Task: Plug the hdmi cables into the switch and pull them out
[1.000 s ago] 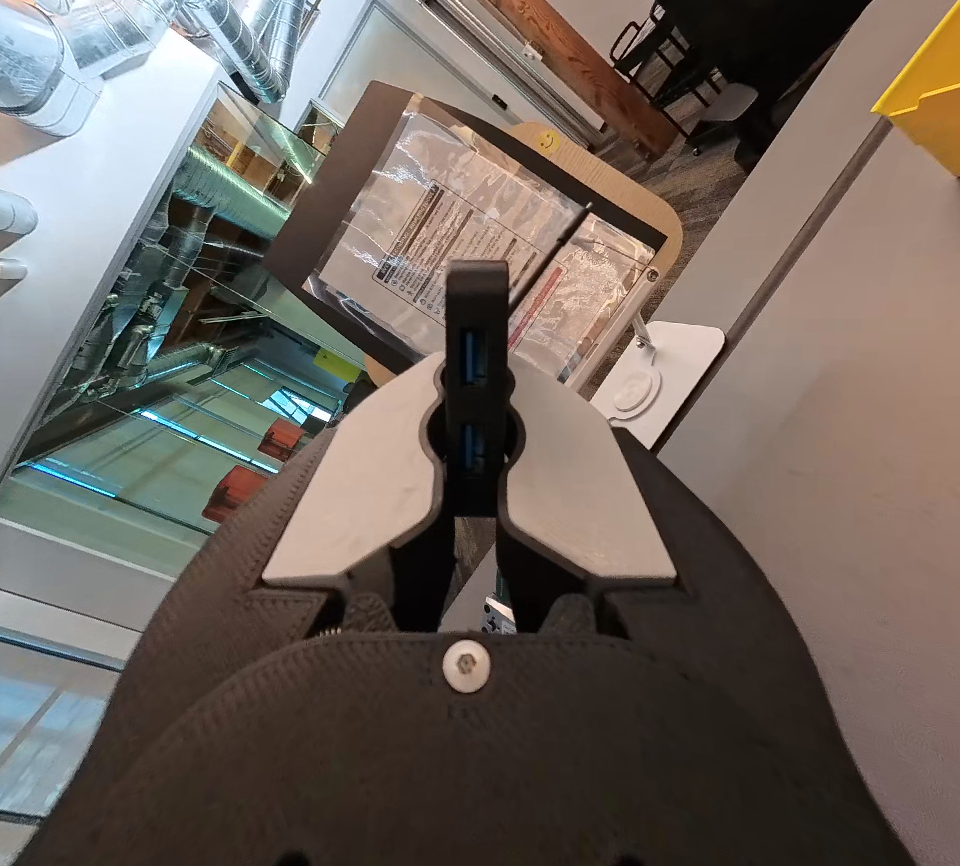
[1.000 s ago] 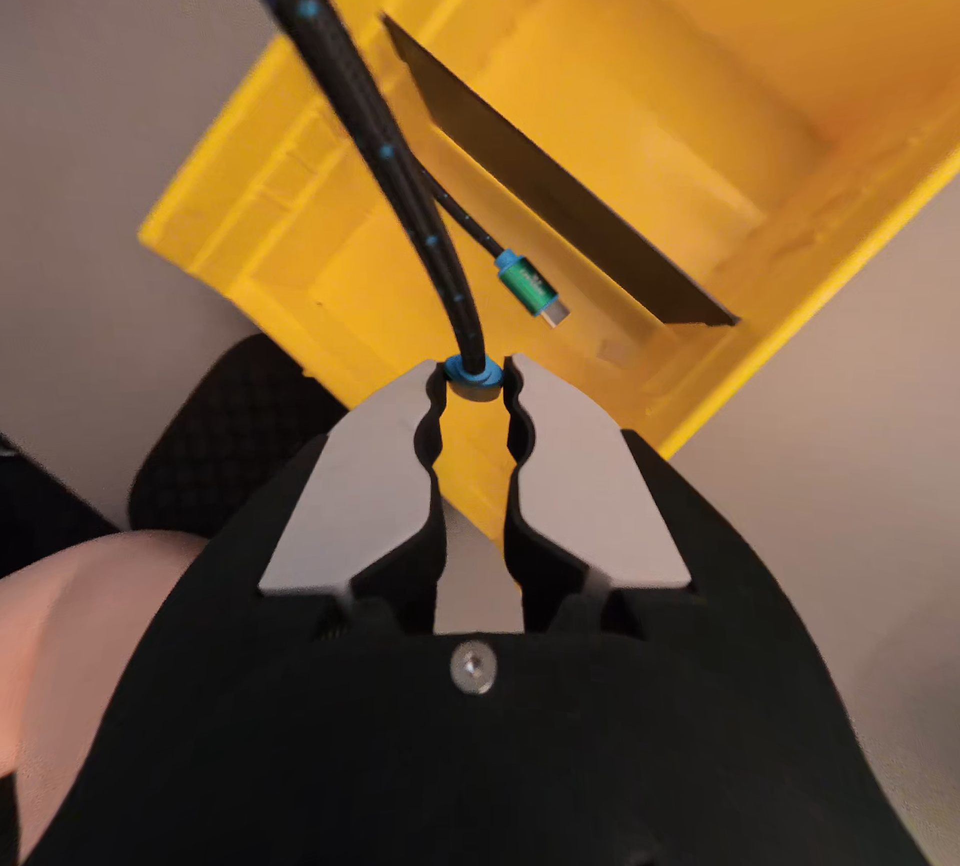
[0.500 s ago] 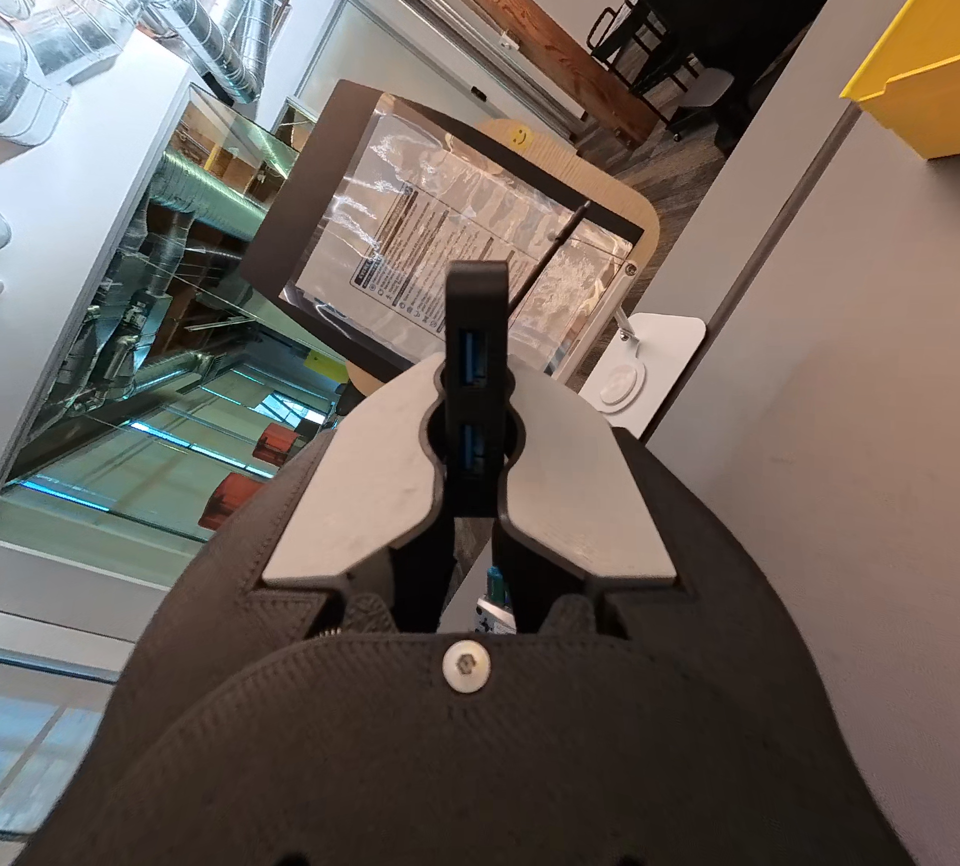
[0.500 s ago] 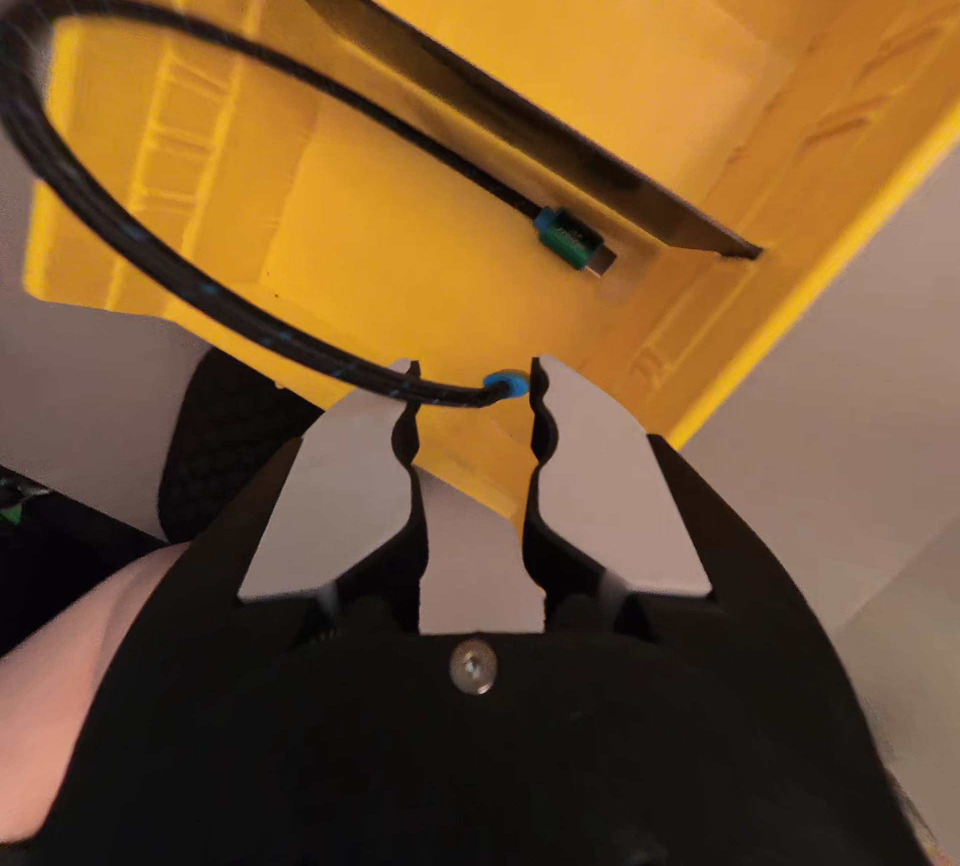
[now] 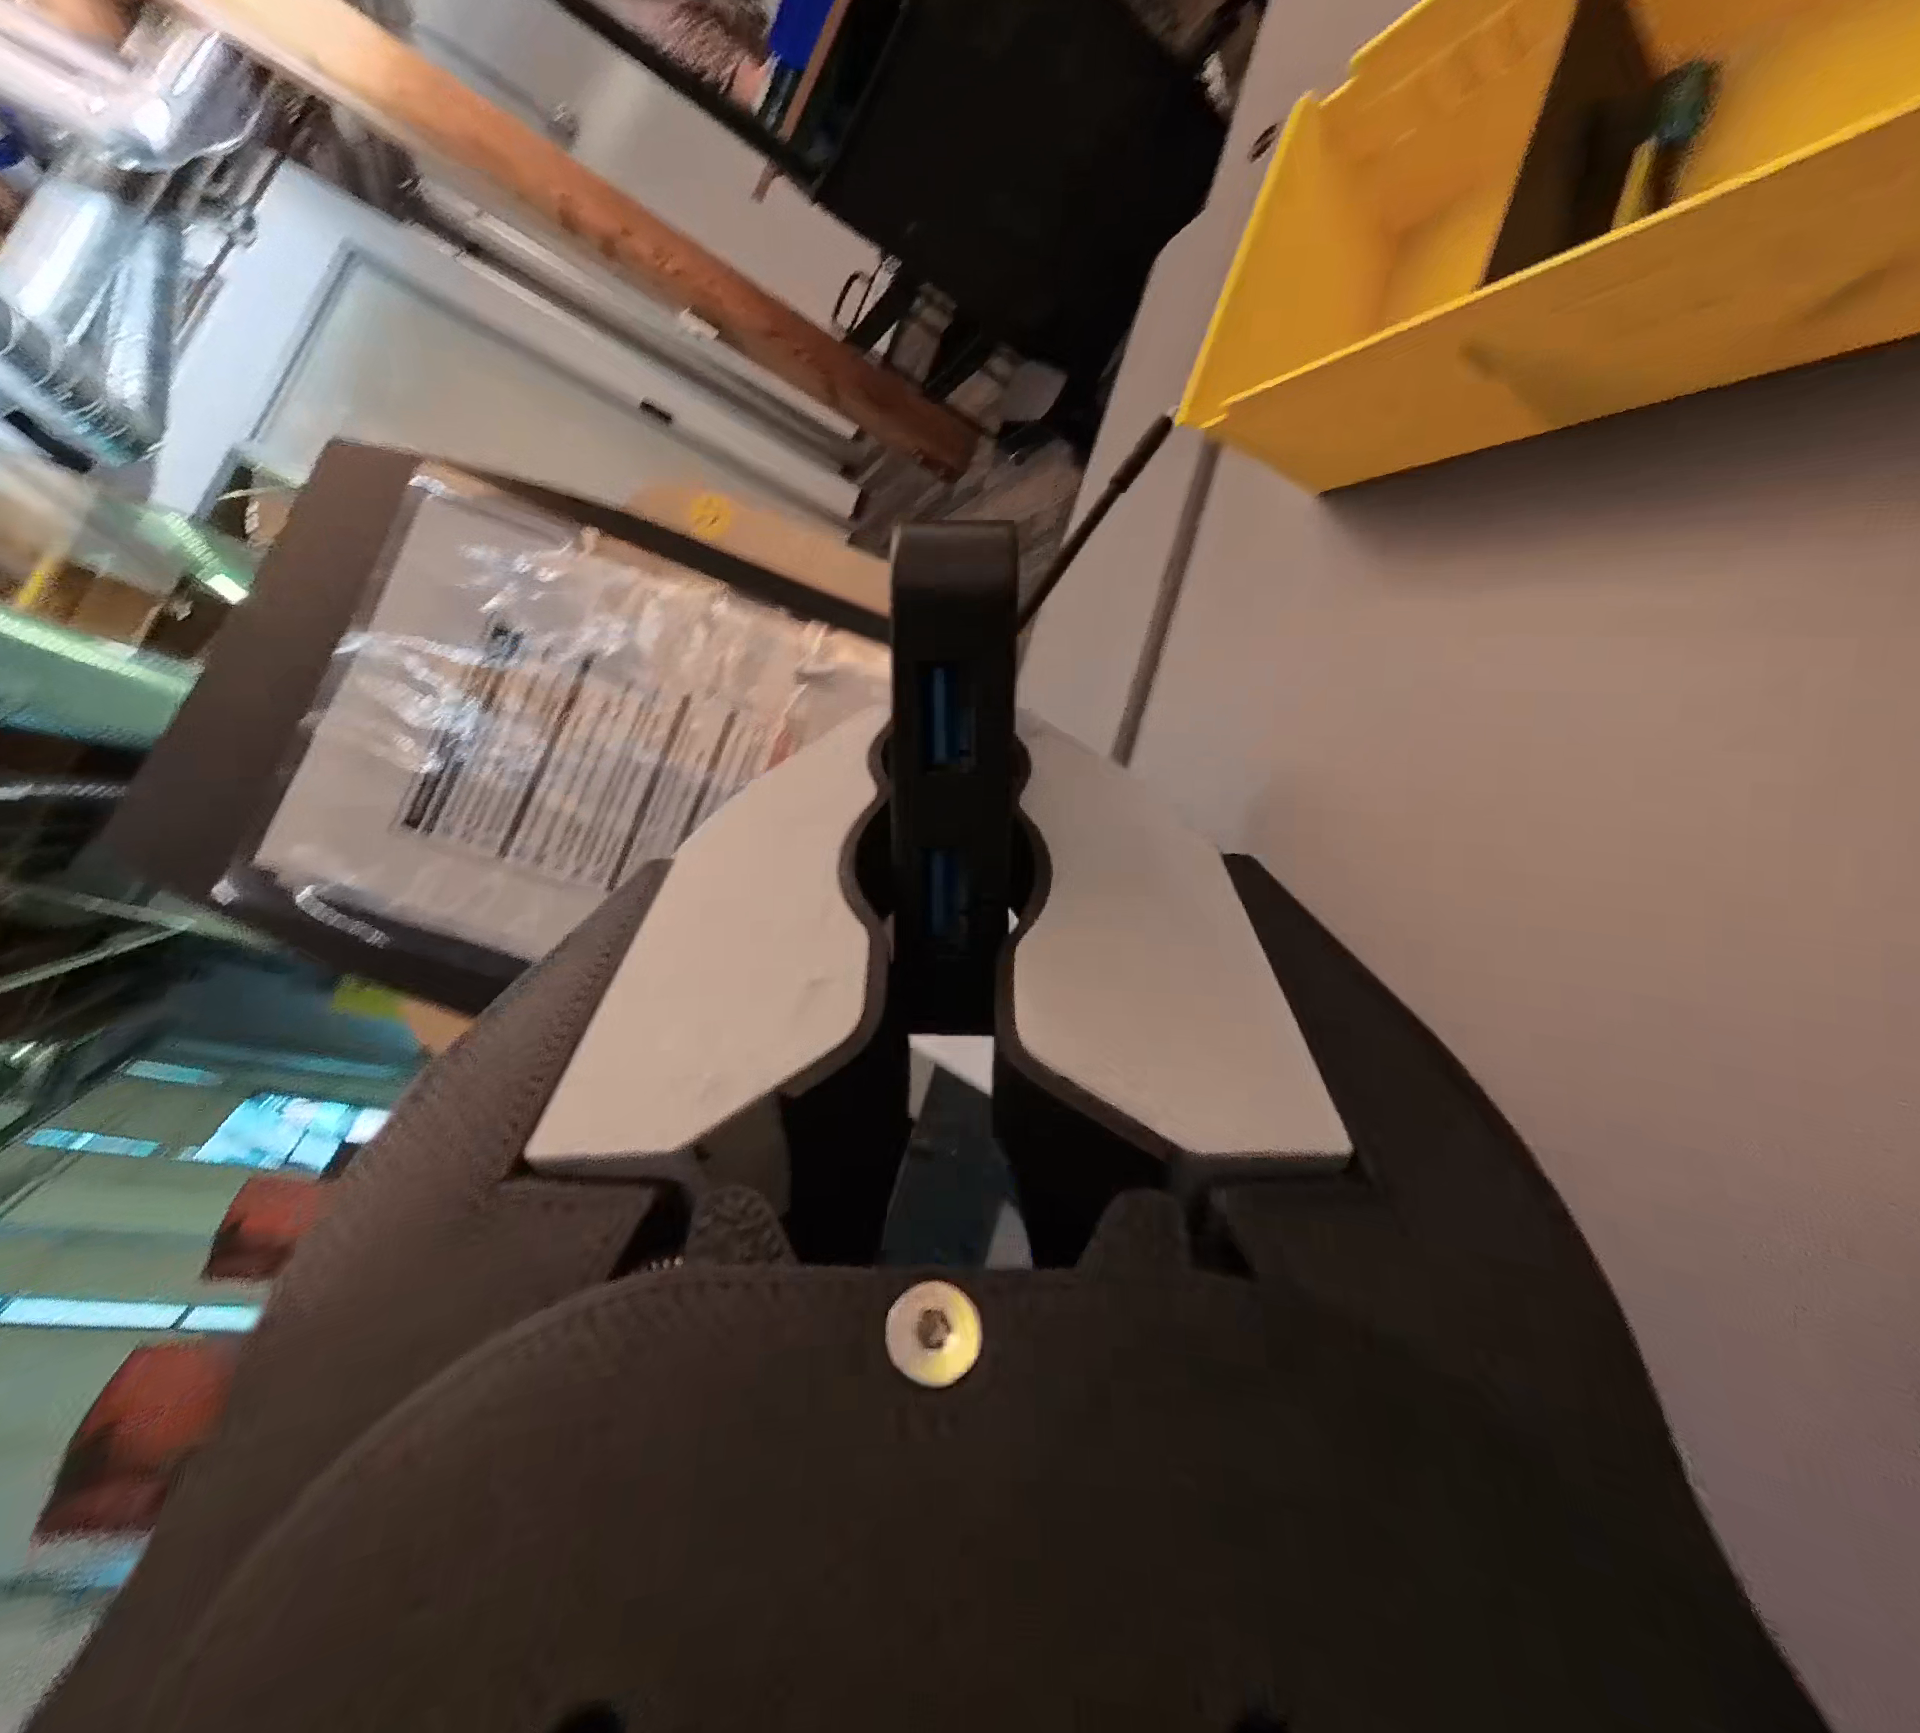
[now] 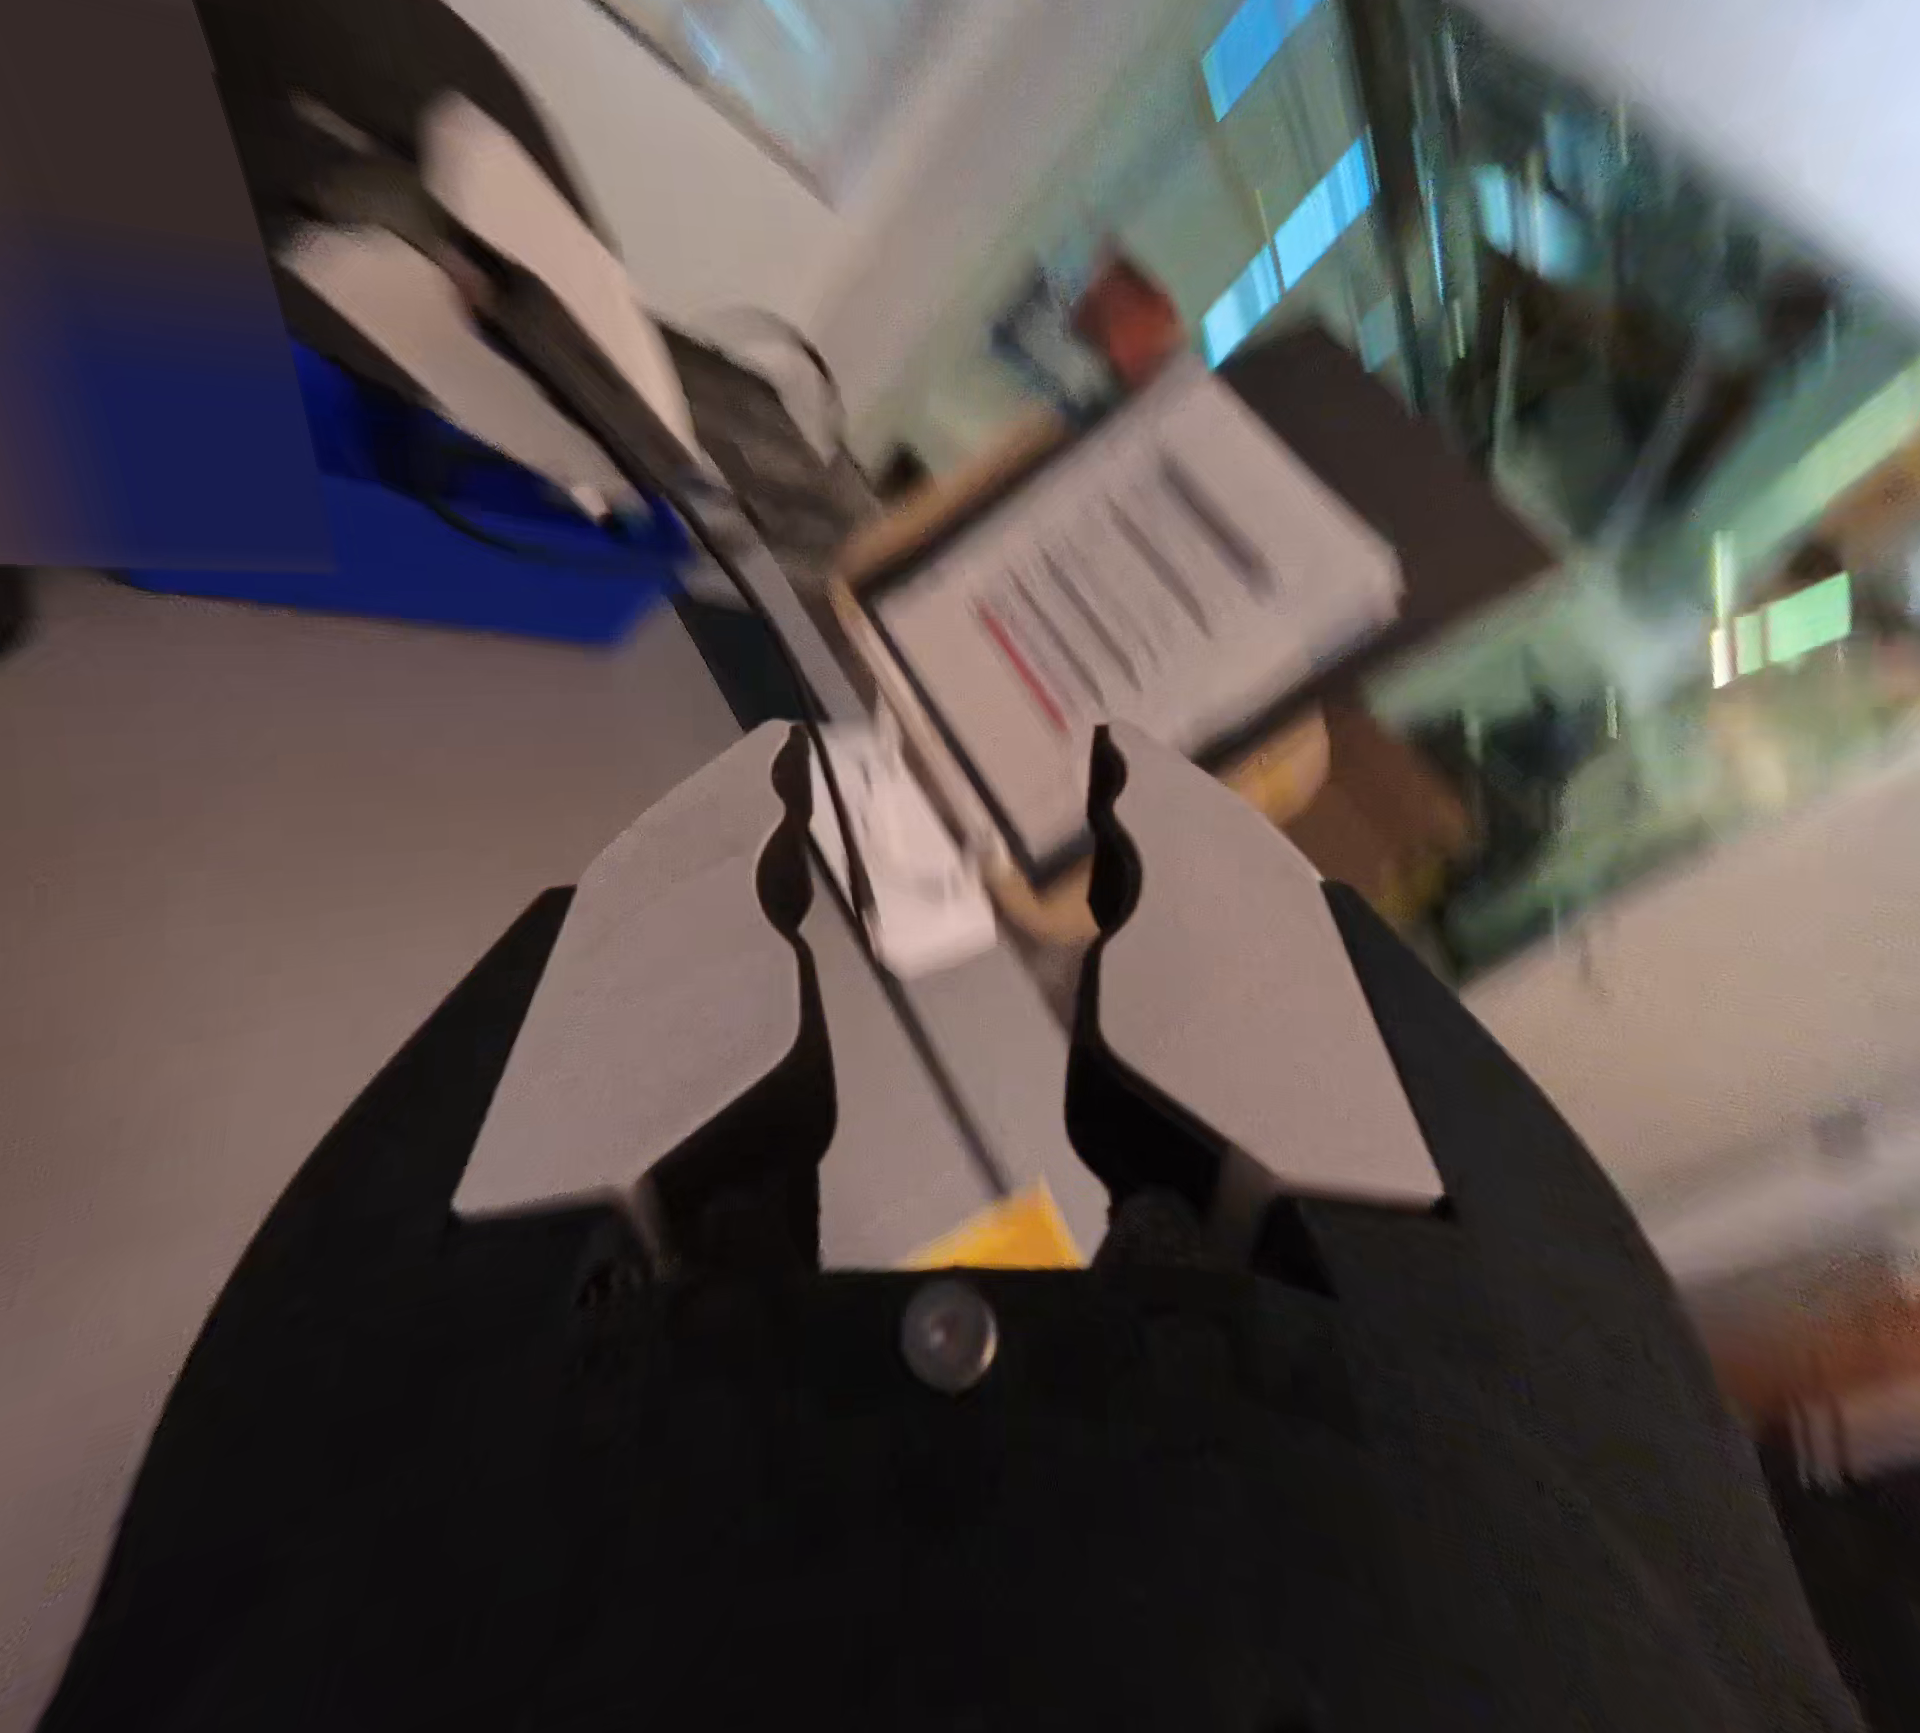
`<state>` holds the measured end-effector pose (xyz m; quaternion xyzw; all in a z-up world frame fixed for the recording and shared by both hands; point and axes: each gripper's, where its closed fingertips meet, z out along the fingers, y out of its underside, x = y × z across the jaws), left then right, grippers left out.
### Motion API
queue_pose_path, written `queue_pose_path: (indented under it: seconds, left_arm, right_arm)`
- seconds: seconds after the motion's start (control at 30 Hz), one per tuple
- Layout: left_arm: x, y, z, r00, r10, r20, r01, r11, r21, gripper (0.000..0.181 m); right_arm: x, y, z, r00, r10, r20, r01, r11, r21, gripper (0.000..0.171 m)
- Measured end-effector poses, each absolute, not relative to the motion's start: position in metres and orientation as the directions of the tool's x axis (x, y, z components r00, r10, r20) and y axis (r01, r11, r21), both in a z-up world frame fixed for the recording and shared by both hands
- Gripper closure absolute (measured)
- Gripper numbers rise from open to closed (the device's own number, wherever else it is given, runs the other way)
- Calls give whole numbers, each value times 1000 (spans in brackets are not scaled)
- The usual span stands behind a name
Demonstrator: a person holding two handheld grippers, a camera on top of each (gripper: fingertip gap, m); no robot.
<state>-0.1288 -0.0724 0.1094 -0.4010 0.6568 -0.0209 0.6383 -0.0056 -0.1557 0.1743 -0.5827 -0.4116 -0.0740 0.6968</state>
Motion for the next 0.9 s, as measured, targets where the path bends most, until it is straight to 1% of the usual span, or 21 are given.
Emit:
queue_pose_path:
  seconds: [0.03,0.07,0.13,0.23,0.3,0.33,0.37,0.4,0.43,0.5,0.53,0.6,0.67,0.7,0.73,0.8,0.9]
  left_arm:
    - [-125,-80,107,108,-569,-815,-480,688,-544,168]
    - [-122,-86,104,83,-576,-814,-467,698,-542,168]
    - [-117,-94,99,44,-569,-821,-464,716,-521,168]
    - [-109,-103,92,5,-537,-843,-465,745,-477,168]
    - [-102,-113,87,-32,-541,-840,-443,761,-474,168]
    - [-99,-118,83,-49,-544,-838,-437,766,-472,168]
    - [-96,-118,82,-45,-538,-842,-441,767,-467,168]
    - [-94,-113,84,-6,-516,-857,-457,763,-457,166]
    - [-93,-108,89,49,-493,-869,-468,757,-456,157]
    - [-98,-97,105,156,-463,-872,-474,740,-478,154]
    - [-103,-93,113,200,-470,-860,-466,726,-506,152]
    - [-111,-89,123,246,-527,-814,-431,693,-578,149]
    - [-118,-87,126,249,-570,-783,-412,669,-618,151]
    - [-120,-84,126,253,-566,-784,-420,666,-616,152]
    - [-122,-80,125,255,-553,-793,-438,665,-604,153]
    - [-124,-73,119,241,-524,-817,-489,662,-569,154]
    - [-121,-68,109,220,-518,-827,-528,649,-548,157]
  right_arm:
    - [-36,-162,174,577,383,721,579,431,-692,124]
    - [-61,-165,170,513,373,773,585,508,-633,130]
    - [-91,-160,154,425,364,829,630,538,-560,135]
    - [-116,-149,128,352,420,836,651,533,-541,134]
    - [-124,-142,119,337,424,841,651,540,-533,136]
    - [-125,-138,115,327,421,846,665,534,-523,148]
    - [-124,-137,111,306,428,850,680,527,-510,153]
    - [-118,-134,109,293,426,856,705,508,-495,155]
    - [-107,-132,109,287,420,861,736,479,-479,156]
    - [-72,-130,122,316,363,877,778,430,-458,157]
    - [-49,-131,132,361,328,873,776,414,-476,157]
    - [2,-134,145,460,308,833,743,380,-551,157]
    - [59,-130,147,528,226,818,759,308,-574,157]
    - [84,-128,144,550,182,815,768,274,-579,157]
    - [104,-125,138,578,171,798,758,251,-602,157]
    - [134,-115,118,640,207,740,714,194,-672,157]
    - [164,-93,78,668,252,700,713,53,-699,157]
